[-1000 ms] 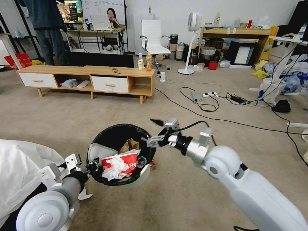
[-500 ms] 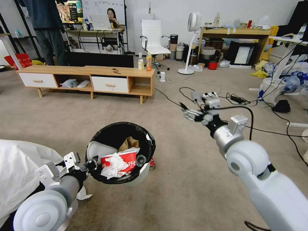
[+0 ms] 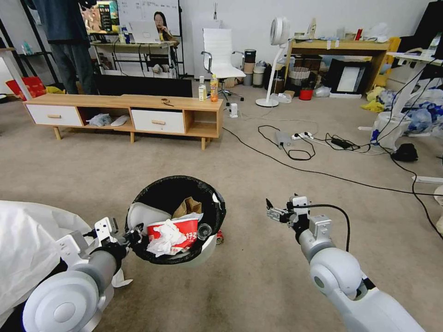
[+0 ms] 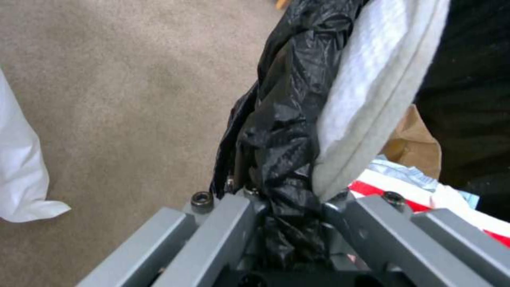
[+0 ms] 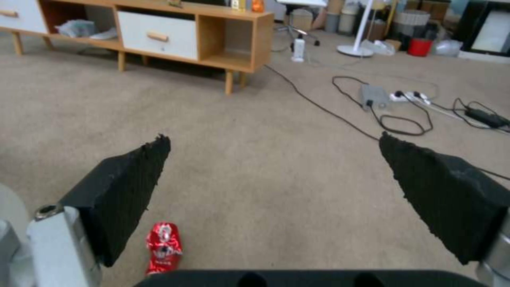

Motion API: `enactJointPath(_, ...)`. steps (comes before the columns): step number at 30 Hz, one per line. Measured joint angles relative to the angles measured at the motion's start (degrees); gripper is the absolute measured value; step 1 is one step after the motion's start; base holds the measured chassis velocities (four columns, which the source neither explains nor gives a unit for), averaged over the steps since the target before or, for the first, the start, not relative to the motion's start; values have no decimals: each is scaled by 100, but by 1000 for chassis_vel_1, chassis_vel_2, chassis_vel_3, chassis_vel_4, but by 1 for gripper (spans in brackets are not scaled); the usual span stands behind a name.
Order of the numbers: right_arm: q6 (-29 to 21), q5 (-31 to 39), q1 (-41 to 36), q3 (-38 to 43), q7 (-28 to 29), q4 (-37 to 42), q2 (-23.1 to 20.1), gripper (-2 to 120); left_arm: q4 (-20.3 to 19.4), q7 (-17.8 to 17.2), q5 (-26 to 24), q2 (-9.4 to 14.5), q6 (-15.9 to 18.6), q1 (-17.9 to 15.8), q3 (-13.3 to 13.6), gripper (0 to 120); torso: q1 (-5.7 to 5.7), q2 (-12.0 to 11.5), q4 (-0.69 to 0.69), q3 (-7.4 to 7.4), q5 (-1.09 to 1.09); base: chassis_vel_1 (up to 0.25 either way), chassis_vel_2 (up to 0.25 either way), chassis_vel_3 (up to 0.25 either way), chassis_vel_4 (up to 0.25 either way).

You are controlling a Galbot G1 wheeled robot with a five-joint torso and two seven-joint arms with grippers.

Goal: Pick up the trash bin and place the garbage on the floor into it.

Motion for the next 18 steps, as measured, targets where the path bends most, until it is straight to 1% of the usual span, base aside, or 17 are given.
enactJointPath(7,39,-19,-5,1,-45,23,6,100,0,0,-2,-9,0,-9,7,4,0,0,0,0,0,0,0,0,0)
enactJointPath(10,81,-36,-2,1,-52,4,18,100,0,0,1,-27,0,-8,14,4,0,0,0,0,0,-58,44,80,-60)
enactJointPath(15,157,-56,14,-12,-75,-31,23,100,0,1,6,-34,0,-7,12,4,0,0,-3,0,0,-136,141,145,-140)
enactJointPath(17,179,-69,32,-17,-82,-50,40,100,-1,1,12,-41,0,-2,5,4,0,0,0,1,2,-202,198,189,-183)
enactJointPath(18,203,-86,38,-17,-84,-61,47,100,-2,1,18,-45,0,0,4,4,0,0,0,1,-1,-206,231,261,-245)
